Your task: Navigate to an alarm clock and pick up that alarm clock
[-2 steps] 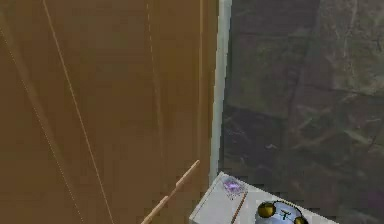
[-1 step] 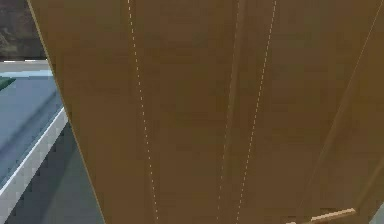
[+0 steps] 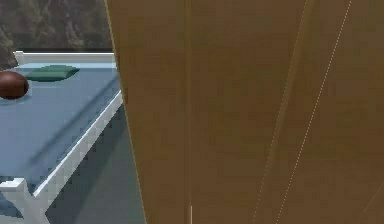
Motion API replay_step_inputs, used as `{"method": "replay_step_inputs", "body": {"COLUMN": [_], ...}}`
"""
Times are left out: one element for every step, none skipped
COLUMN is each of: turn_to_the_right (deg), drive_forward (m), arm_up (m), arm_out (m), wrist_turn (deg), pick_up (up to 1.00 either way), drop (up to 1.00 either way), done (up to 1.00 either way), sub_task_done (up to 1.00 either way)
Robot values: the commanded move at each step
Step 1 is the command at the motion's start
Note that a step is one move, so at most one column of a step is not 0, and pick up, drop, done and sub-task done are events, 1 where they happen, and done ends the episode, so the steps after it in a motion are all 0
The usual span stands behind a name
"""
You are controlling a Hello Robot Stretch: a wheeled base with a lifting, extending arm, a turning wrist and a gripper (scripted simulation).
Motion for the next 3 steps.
{"method": "replay_step_inputs", "body": {"turn_to_the_right": [0.0, 0.0, 0.0], "drive_forward": [0.0, 0.0, 0.0], "arm_up": [0.5, 0.3, 0.0], "arm_out": [0.0, 0.0, 0.16], "wrist_turn": [0.0, 0.0, 0.0], "pick_up": [0.0, 0.0, 0.0], "drop": [0.0, 0.0, 0.0], "done": [0.0, 0.0, 0.0], "sub_task_done": [0.0, 0.0, 0.0]}}
